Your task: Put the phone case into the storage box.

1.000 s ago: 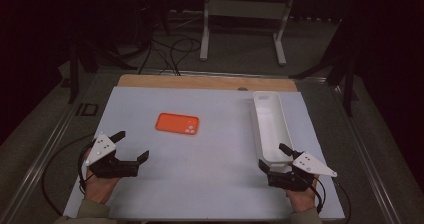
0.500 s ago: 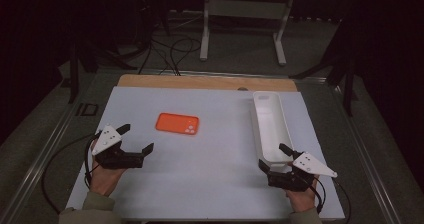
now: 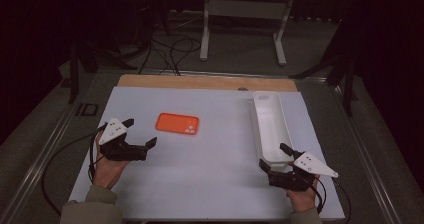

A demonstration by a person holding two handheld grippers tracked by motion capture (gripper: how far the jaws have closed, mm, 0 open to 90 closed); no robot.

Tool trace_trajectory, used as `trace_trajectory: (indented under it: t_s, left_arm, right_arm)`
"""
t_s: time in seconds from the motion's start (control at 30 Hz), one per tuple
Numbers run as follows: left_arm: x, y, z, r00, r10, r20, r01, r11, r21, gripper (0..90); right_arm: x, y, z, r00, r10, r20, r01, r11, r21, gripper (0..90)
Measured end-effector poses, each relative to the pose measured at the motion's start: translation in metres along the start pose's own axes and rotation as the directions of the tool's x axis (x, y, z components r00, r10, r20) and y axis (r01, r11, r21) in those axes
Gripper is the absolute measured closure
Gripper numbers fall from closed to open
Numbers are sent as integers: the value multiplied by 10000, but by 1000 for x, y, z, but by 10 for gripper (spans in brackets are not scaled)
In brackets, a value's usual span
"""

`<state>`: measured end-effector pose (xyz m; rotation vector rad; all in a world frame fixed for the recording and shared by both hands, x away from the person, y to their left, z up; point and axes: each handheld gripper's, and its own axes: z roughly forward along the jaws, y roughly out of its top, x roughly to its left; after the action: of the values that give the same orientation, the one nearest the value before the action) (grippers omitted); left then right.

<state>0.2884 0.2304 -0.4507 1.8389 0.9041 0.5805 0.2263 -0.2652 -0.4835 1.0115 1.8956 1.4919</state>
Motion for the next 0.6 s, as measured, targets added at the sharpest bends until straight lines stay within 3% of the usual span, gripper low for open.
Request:
trace_trajectory:
  t_s: [0.6]
  left_arm:
    - [8,12,17,9998,-167,-92,169,9997,158,3]
  right_arm:
    - [0,1,0,10000,-39,13,39,10000,-43,79]
